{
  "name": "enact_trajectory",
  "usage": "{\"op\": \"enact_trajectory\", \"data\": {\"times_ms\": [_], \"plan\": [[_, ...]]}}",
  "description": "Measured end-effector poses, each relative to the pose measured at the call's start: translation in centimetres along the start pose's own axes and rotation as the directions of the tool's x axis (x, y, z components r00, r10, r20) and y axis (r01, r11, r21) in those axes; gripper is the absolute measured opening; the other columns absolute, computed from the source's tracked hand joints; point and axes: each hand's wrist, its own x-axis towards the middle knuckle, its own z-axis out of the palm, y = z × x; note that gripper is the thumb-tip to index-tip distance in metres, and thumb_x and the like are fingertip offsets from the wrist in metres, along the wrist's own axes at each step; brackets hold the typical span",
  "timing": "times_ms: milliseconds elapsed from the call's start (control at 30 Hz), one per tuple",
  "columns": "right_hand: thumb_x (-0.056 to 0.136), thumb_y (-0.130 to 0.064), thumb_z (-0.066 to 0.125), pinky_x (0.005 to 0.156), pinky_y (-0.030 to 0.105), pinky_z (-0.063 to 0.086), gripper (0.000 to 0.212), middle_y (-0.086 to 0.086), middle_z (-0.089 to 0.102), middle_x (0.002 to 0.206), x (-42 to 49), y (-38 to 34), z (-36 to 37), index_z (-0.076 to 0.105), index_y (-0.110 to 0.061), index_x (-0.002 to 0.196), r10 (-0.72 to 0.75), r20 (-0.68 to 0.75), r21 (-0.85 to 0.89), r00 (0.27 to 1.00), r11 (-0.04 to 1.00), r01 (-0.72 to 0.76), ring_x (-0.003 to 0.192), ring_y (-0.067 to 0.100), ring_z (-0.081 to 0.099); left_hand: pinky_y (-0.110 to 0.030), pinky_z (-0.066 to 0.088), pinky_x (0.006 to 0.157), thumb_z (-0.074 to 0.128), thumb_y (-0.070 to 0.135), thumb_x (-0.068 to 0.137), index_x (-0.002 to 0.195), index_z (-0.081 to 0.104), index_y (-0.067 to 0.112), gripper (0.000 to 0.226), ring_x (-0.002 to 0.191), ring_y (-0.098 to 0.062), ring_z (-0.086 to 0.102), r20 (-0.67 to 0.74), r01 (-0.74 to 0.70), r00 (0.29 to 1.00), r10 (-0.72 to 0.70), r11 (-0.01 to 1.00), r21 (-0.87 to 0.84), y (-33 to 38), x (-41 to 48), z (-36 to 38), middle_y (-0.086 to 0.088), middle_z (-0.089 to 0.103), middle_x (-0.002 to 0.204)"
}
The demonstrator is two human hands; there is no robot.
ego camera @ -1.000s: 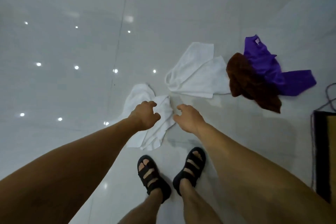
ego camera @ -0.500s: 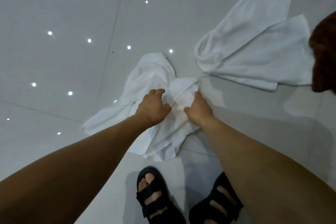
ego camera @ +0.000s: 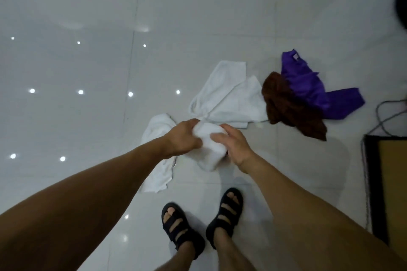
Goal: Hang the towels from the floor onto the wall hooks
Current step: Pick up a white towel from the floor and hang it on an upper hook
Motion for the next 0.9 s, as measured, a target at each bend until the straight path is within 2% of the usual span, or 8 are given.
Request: {"op": "enact_trajectory", "data": {"times_ms": [167, 300, 400, 500, 600, 700, 800, 900], "plan": [[0.091, -0.055, 0.05, 0.078, 0.035, 0.054, 0.039, -0.005, 0.076, 0.086, -9.7, -11.0, -8.9, 0.075, -0.025, 0.084, 0.071, -0.104, 0.168, 0.992, 0.984, -0.053, 0.092, 0.019, 0.068, -0.031, 0.05, 0.085, 0.054, 0.011, 0.065, 0.128, 0.053, 0.029, 0.065, 0.108, -0.019, 0.058, 0.087, -0.194, 0.977, 0.197, 0.98, -0.045, 17.1, -8.1, -2.6, 0.0, 0.06, 0.118], [0.085, -0.077, 0.037, 0.09, 0.044, 0.054, 0.07, 0.006, 0.072, 0.112, -17.0, -17.9, -15.9, 0.066, -0.022, 0.117, 0.138, -0.097, 0.401, 0.986, 0.912, -0.088, 0.104, 0.027, 0.068, -0.018, 0.041, 0.078, 0.055, 0.002, 0.076, 0.137, 0.042, 0.03, 0.069, 0.108, -0.019, 0.057, 0.057, -0.455, 0.886, 0.46, 0.838, 0.3, 29.4, -13.5, -1.4, 0.003, 0.059, 0.12], [0.077, -0.075, 0.054, 0.096, 0.044, 0.05, 0.071, 0.014, 0.072, 0.108, -23.4, -22.2, -20.2, 0.072, -0.015, 0.11, 0.122, -0.093, 0.556, 0.988, 0.829, -0.05, 0.102, 0.031, 0.068, -0.026, 0.048, 0.078, 0.062, 0.01, 0.074, 0.146, 0.022, 0.032, 0.085, 0.094, -0.018, 0.062, 0.143, -0.599, 0.794, 0.59, 0.721, 0.348, 37.0, -17.7, 0.2, 0.004, 0.064, 0.113], [0.086, -0.046, 0.059, 0.085, 0.041, 0.054, 0.042, 0.017, 0.07, 0.1, -29.5, -25.0, -23.6, 0.072, -0.008, 0.098, 0.054, -0.24, 0.567, 0.969, 0.818, 0.095, 0.087, 0.029, 0.068, -0.022, 0.05, 0.073, 0.066, 0.031, 0.073, 0.135, 0.037, 0.028, 0.069, 0.088, -0.014, 0.066, 0.176, -0.509, 0.844, 0.506, 0.86, -0.029, 43.0, -20.9, 0.5, 0.003, 0.067, 0.109], [0.084, -0.025, 0.063, 0.069, 0.033, 0.059, 0.022, 0.013, 0.071, 0.093, -35.2, -26.7, -26.4, 0.066, -0.007, 0.096, 0.0, -0.556, 0.42, 0.831, 0.863, 0.281, 0.077, 0.024, 0.069, -0.027, 0.05, 0.053, 0.056, 0.038, 0.081, 0.104, 0.055, 0.013, 0.034, 0.056, -0.02, 0.061, 0.225, -0.281, 0.898, 0.377, 0.887, -0.366, 47.5, -22.8, 0.6, -0.007, 0.072, 0.085], [0.084, -0.018, 0.063, 0.053, 0.021, 0.052, 0.011, 0.006, 0.071, 0.087, -40.2, -27.8, -27.5, 0.066, -0.013, 0.094, -0.135, -0.65, 0.33, 0.748, 0.836, 0.438, 0.071, 0.014, 0.069, -0.037, 0.056, 0.061, 0.056, 0.019, 0.085, 0.101, 0.057, 0.0, 0.025, 0.061, -0.026, 0.064, 0.277, -0.269, 0.904, 0.327, 0.936, -0.226, 50.0, -23.8, 1.5, -0.015, 0.065, 0.087], [0.081, -0.02, 0.065, 0.069, 0.029, 0.051, 0.016, 0.008, 0.068, 0.097, -44.7, -28.8, -27.7, 0.067, -0.016, 0.096, -0.214, -0.677, 0.221, 0.704, 0.853, 0.472, 0.089, 0.02, 0.065, -0.04, 0.058, 0.075, 0.063, 0.012, 0.083, 0.105, 0.065, 0.001, 0.025, 0.081, -0.03, 0.069, 0.469, -0.316, 0.834, 0.29, 0.949, -0.026, 51.5, -25.2, 2.9, -0.016, 0.065, 0.108], [0.072, -0.02, 0.067, 0.086, 0.044, 0.054, 0.036, 0.018, 0.068, 0.104, -48.2, -29.3, -27.5, 0.066, -0.007, 0.106, -0.183, -0.713, 0.256, 0.677, 0.831, 0.494, 0.097, 0.035, 0.064, -0.044, 0.052, 0.089, 0.068, 0.025, 0.083, 0.118, 0.059, 0.012, 0.038, 0.105, -0.027, 0.058, 0.523, -0.429, 0.795, 0.308, 0.895, 0.124, 52.8, -27.1, 4.3, -0.007, 0.059, 0.124]]}}
